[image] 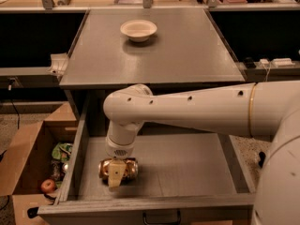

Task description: Pick orange can from top drawer and place on counter

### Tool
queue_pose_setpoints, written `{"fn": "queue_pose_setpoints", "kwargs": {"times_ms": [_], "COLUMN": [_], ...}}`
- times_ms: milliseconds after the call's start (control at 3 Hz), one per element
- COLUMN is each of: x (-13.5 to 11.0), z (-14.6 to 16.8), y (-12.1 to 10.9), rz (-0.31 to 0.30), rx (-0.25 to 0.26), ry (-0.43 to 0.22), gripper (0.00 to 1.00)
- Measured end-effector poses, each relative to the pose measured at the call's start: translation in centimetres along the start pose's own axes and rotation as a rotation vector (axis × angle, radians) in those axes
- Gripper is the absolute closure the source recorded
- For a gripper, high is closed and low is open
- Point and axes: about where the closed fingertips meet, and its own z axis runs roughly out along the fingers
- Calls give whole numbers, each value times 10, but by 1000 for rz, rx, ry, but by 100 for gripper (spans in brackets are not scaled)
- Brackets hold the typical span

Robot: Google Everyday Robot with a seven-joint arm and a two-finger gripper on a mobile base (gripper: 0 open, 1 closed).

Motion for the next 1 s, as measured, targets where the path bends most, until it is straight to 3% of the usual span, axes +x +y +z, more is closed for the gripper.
{"fn": "queue_pose_setpoints", "kwargs": {"times_ms": [333,667,1000], "x": [3,3,11], "z": [21,18,-14], "y": [-7,-6,-11], "rz": [1,1,3], "rx": [-18,-18,46], "ry": [-5,-5,-94], "gripper": [40,63,86]}}
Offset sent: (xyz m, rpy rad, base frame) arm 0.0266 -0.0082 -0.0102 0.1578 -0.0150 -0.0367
